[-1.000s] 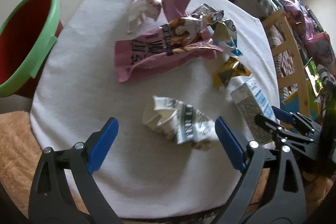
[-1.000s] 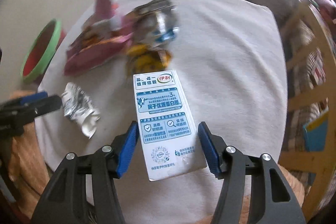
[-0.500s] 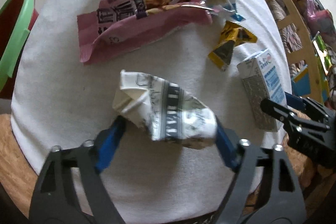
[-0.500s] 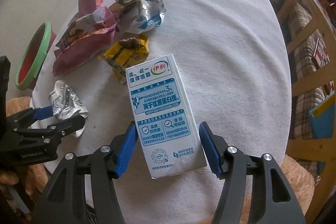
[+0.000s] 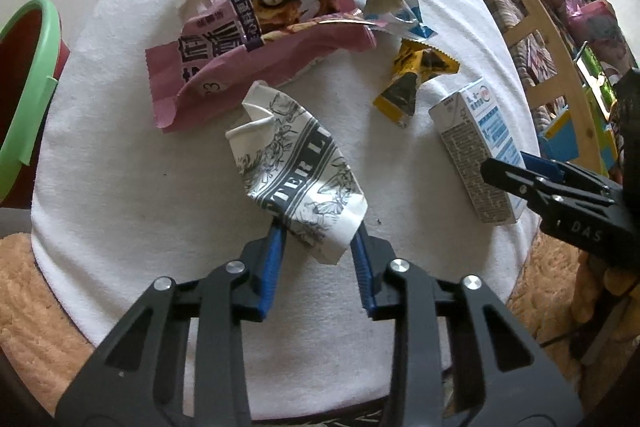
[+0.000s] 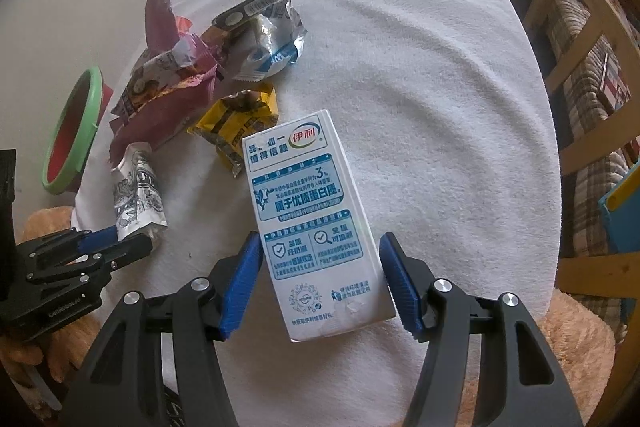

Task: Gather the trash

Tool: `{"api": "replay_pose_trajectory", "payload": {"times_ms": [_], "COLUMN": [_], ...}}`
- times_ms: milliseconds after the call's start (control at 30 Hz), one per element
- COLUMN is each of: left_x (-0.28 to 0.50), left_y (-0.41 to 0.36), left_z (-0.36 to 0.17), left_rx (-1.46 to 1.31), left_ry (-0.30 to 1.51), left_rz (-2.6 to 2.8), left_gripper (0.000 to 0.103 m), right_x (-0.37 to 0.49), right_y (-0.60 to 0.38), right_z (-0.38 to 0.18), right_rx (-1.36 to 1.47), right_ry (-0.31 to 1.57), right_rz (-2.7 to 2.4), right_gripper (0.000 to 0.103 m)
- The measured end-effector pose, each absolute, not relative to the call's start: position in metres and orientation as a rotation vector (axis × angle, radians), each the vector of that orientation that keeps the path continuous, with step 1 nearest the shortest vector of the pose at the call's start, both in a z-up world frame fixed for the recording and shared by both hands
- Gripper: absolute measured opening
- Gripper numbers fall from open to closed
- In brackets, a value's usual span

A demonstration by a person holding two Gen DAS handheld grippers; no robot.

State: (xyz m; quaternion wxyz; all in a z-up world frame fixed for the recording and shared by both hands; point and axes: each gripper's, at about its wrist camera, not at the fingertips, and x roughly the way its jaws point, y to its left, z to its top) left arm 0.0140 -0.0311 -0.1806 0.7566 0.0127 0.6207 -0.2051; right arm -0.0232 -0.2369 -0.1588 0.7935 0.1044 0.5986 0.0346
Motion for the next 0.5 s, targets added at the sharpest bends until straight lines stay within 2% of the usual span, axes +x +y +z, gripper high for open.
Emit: {"api": "replay_pose_trajectory", "payload": {"times_ms": [133,200,267,300,500], "left_x": [0.013,0.012,0.012,0.012,0.014], "left_y": [-0.03,-0.029,-0.027,-0.026,-0.014], "left_z": [-0.179,-0.179,-0.178,-0.177,-0.169], "left_rx": [0.029,0.02,-0.005,-0.014,-0.061], "left_ry": [1.35,1.35,1.351,1.351,1.338], "left_rz": [-0.441,-0.437,-0.432,-0.428,-0.408], "left_gripper": [0.033,0.048,0.053,0.057,0.066], "right_x": [-0.023,-0.022,-0.023,-0.023,-0.026], "right_y": [-0.233,-0.232,-0.23,-0.229,-0.232], "right_z": [-0.16,-0.162,-0.164,-0.164,-0.156], "right_rx": [0.219,0.217,0.207,0.201,0.225], "right_ry": [1.295,1.3,1.307,1.309,1.267], "right_rz": [0.083,0.087,0.094,0.095,0.103], "right_gripper": [0.064,0.064,0.063,0.058,0.056]}}
